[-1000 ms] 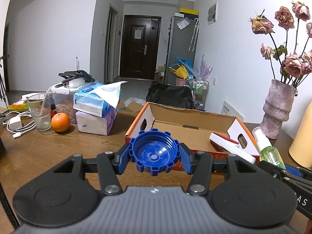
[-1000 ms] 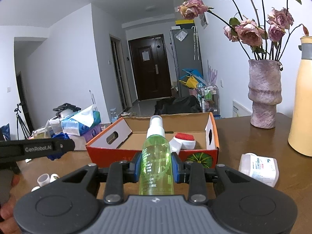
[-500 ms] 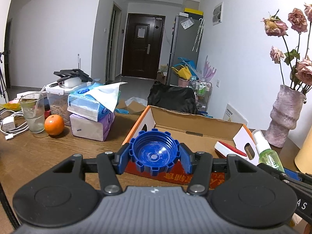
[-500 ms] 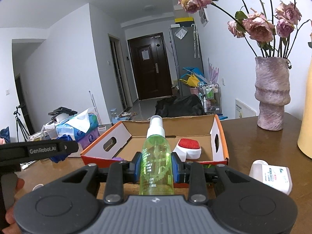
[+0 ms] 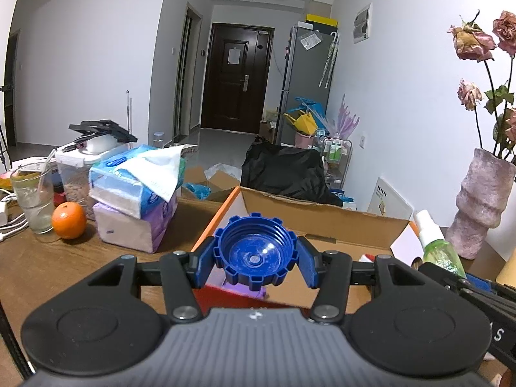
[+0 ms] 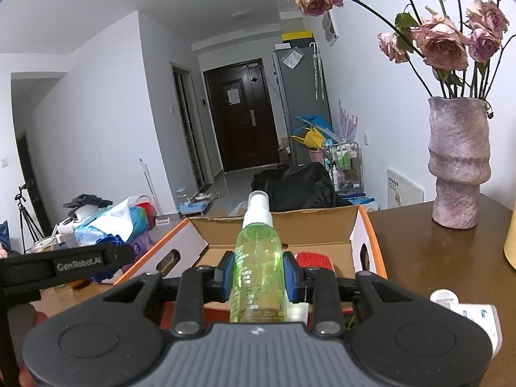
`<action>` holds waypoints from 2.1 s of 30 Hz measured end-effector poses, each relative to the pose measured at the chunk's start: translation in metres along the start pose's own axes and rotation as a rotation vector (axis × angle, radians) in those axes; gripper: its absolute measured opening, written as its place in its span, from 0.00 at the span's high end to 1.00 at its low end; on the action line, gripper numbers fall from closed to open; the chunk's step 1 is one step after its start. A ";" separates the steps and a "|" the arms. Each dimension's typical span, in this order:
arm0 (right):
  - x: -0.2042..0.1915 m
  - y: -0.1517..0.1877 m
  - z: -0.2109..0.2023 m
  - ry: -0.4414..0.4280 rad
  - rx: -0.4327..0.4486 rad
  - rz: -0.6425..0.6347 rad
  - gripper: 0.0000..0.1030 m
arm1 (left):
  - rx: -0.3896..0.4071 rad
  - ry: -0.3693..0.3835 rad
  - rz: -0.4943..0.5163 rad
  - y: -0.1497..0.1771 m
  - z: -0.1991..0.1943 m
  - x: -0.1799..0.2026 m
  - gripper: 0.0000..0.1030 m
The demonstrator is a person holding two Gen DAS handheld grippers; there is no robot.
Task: Organize rigid objects
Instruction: 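Carry the blue cap and green spray bottle over the orange box, then open the left tool to drop the blue cap while the right tool releases the spray bottle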
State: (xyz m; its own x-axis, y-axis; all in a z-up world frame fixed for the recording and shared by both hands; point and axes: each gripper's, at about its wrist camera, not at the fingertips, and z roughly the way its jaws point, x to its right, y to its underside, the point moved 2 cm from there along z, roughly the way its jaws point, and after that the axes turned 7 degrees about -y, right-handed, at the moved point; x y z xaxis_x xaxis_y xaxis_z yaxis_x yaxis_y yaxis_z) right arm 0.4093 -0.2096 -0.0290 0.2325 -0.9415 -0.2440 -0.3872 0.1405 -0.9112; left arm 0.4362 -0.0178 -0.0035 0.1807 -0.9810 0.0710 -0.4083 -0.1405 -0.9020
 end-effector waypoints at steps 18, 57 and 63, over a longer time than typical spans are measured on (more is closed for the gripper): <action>0.009 -0.025 0.054 0.026 0.006 0.010 0.71 | -0.004 -0.022 0.002 -0.016 0.051 0.020 0.47; 0.005 -0.036 0.098 0.093 -0.098 -0.065 0.21 | -0.018 -0.123 0.051 -0.017 0.084 0.017 0.00; 0.005 -0.040 0.084 0.095 -0.040 -0.057 0.00 | -0.028 -0.126 0.039 -0.019 0.081 0.013 0.00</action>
State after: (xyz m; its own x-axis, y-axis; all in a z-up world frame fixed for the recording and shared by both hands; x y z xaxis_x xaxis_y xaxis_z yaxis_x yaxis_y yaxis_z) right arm 0.5013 -0.1947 -0.0216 0.1704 -0.9726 -0.1584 -0.4114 0.0758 -0.9083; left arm 0.5195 -0.0171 -0.0198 0.2743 -0.9614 -0.0192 -0.4414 -0.1082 -0.8908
